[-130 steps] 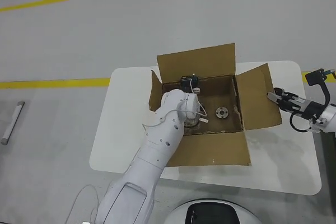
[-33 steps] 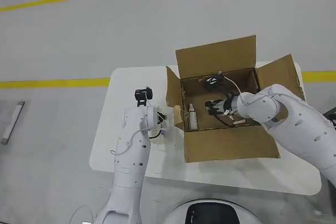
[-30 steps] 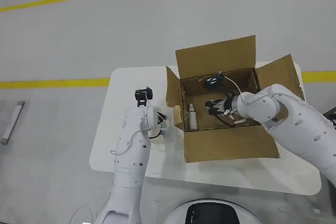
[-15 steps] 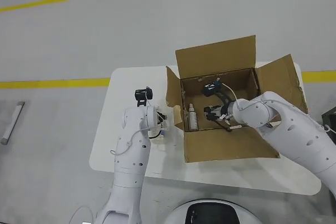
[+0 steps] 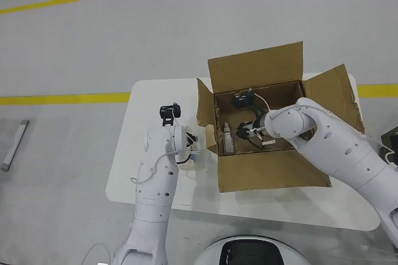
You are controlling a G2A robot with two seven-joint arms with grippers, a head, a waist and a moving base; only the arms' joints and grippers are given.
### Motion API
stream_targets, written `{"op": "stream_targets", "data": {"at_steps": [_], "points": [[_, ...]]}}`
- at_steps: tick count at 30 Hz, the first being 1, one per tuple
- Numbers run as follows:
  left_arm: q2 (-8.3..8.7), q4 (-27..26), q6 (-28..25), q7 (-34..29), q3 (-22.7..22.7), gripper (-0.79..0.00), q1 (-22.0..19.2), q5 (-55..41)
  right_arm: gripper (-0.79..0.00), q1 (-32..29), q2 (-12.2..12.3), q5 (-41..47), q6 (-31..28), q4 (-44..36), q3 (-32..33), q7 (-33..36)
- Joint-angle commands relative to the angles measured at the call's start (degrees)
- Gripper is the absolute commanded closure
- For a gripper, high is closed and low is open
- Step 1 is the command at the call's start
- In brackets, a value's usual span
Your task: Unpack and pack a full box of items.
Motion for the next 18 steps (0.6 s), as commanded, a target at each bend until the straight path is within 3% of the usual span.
{"op": "stream_targets", "data": {"at_steps": [1,18], "points": [[0.0,0.0,0.0,0.0,0.0,-0.785,0.0,0.0,-0.369,0.82,-0.86,-0.02,0.24,1.6,-1.0,-0.11],[0.0,0.0,0.0,0.0,0.0,-0.785,0.0,0.0,-0.354,4.15,-8.28,-0.1,4.06,13.07,-7.28,-4.39]]}}
